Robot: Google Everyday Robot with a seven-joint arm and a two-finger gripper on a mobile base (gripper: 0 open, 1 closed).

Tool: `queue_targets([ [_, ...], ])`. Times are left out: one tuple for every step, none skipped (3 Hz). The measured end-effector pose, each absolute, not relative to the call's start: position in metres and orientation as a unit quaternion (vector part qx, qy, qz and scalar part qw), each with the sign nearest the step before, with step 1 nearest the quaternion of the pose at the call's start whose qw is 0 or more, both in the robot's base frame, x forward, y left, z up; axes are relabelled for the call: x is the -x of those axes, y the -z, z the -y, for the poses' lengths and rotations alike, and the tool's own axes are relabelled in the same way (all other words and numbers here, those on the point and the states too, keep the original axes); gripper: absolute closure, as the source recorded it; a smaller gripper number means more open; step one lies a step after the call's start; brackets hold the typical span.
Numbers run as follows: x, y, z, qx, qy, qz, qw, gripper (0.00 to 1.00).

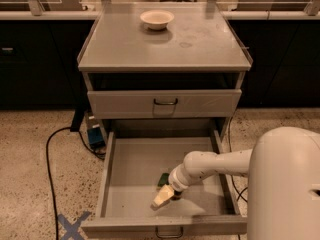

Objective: Pick sponge from middle drawer and place on counter

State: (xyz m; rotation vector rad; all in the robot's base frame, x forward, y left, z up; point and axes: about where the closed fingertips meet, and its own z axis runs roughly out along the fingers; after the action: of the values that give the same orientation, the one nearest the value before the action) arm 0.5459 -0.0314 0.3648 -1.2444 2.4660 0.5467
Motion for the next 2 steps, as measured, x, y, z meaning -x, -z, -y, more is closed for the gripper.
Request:
queue_targets([
  [-0.546, -0.3647, 0.0314, 0.436, -0.192, -0.864, 0.162, 0.0],
  [-0.5522, -0.3608, 0.0274, 0.434, -0.187, -0.865, 0.167, 0.0],
])
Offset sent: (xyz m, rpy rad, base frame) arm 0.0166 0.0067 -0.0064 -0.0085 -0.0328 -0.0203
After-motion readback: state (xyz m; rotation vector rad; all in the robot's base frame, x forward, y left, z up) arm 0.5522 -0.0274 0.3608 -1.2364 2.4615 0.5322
